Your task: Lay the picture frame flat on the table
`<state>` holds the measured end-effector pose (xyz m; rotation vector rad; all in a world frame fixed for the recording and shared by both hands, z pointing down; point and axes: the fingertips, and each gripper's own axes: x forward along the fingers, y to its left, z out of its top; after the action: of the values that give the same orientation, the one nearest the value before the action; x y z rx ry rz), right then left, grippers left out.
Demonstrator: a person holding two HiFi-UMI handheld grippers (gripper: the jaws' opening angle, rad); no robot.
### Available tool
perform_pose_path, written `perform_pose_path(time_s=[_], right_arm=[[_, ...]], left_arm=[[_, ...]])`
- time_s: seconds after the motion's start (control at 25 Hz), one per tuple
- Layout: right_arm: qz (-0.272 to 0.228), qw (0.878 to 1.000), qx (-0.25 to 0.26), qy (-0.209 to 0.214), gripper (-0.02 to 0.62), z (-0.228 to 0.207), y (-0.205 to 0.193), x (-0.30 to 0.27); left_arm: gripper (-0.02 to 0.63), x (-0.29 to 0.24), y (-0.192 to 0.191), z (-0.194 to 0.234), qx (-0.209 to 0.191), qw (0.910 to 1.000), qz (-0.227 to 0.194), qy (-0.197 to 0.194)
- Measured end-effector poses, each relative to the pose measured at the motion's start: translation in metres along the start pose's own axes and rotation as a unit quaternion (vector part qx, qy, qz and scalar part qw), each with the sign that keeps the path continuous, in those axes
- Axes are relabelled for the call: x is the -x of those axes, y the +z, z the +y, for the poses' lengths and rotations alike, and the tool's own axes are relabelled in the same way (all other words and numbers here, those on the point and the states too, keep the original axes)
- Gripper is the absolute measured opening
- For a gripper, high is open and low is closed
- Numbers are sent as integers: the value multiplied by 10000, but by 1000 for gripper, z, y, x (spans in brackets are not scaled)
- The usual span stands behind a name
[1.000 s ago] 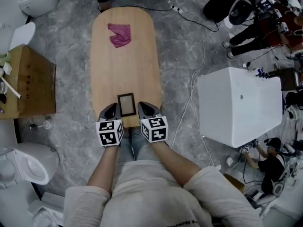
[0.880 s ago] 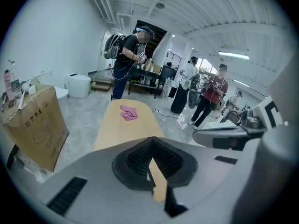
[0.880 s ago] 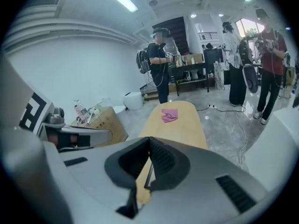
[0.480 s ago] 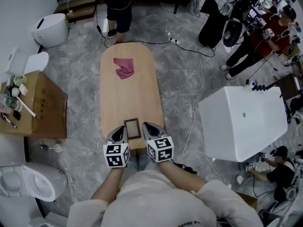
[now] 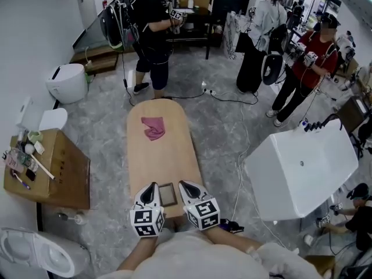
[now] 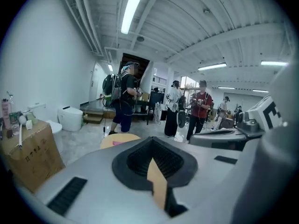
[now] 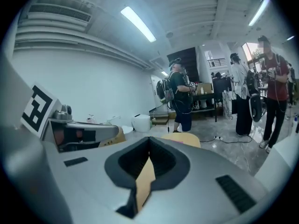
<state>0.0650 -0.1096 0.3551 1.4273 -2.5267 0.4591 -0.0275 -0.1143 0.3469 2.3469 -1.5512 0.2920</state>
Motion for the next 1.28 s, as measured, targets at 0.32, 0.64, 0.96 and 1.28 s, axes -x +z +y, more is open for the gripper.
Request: perform_pose_path(time_s=[0.32,0.64,0.96,1.28], right_arm=[[-769,9969,161,64,11,0,62,22],[-1632,9837,715,221,11,16,122,51],[-1630,9820,952,111,11,14,108,58],[-1468,9853,805,341,11,4,90,49]], left_arm=[[8,21,47,-12,-143,9981,-604,16],[8,42,91,-28,-430,9913,-1243,101],[8,56,99,-43,-827,9848,-1508,247],[8,44,80,-49,-729,9884,-1300,291]])
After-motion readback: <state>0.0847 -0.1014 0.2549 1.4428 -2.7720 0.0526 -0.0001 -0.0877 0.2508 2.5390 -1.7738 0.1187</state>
